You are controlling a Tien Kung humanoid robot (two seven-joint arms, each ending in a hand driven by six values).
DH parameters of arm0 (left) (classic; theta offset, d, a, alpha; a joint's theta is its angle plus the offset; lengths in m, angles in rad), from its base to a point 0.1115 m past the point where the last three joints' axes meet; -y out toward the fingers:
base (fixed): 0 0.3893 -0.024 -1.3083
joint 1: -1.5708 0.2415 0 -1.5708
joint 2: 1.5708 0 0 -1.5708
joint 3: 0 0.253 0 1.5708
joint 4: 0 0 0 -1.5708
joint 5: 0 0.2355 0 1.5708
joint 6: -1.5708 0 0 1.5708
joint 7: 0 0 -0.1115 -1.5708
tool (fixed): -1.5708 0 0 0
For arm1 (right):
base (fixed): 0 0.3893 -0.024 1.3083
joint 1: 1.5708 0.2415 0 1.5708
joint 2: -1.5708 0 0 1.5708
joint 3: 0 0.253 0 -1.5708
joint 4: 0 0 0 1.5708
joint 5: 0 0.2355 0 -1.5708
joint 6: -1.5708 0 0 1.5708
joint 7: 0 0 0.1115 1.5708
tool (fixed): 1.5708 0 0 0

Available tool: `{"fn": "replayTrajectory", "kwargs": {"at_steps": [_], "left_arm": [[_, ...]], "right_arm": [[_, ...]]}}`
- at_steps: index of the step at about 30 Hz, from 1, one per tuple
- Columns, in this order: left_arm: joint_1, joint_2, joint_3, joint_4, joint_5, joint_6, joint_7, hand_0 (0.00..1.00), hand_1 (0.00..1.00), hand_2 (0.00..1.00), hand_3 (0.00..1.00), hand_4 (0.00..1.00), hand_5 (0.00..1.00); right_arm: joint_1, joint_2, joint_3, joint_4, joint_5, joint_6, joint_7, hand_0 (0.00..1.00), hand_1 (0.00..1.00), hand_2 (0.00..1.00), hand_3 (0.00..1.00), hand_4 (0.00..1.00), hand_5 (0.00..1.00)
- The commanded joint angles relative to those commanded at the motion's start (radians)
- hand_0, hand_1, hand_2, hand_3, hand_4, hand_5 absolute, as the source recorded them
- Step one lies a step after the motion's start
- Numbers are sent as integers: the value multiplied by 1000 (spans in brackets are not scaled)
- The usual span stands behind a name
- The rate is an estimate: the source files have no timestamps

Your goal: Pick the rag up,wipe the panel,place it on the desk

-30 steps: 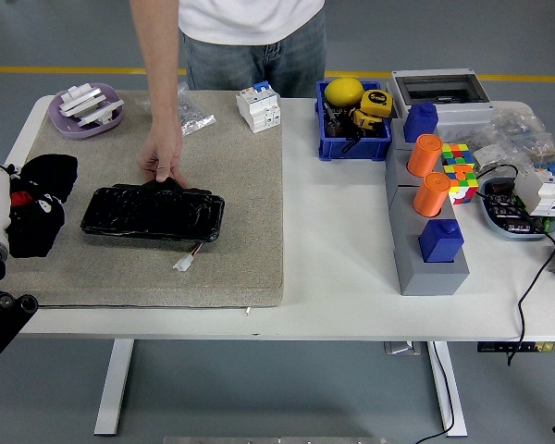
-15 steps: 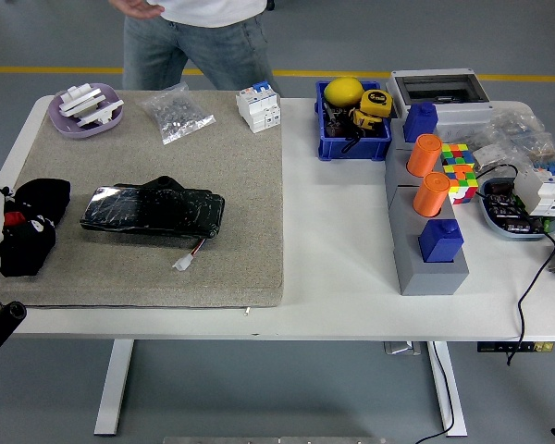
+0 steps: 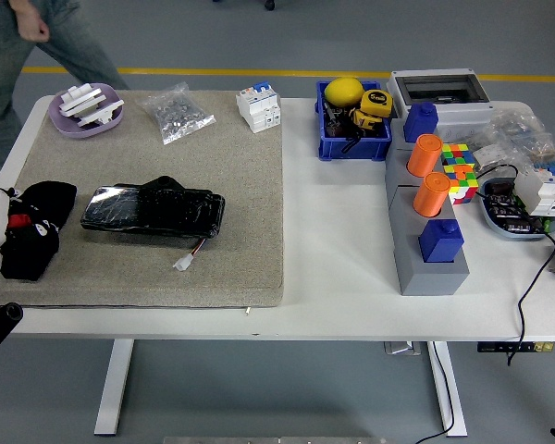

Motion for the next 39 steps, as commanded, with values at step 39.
{"fn": "replayTrajectory", "kwargs": {"at_steps": [39], "left_arm": [[22,25,-90,-186,66,-14,34,505,673,704,675,998,408]], "right_arm": [[2,3,2,-3,8,-5,-1,707,625,684,635,998,559]]}}
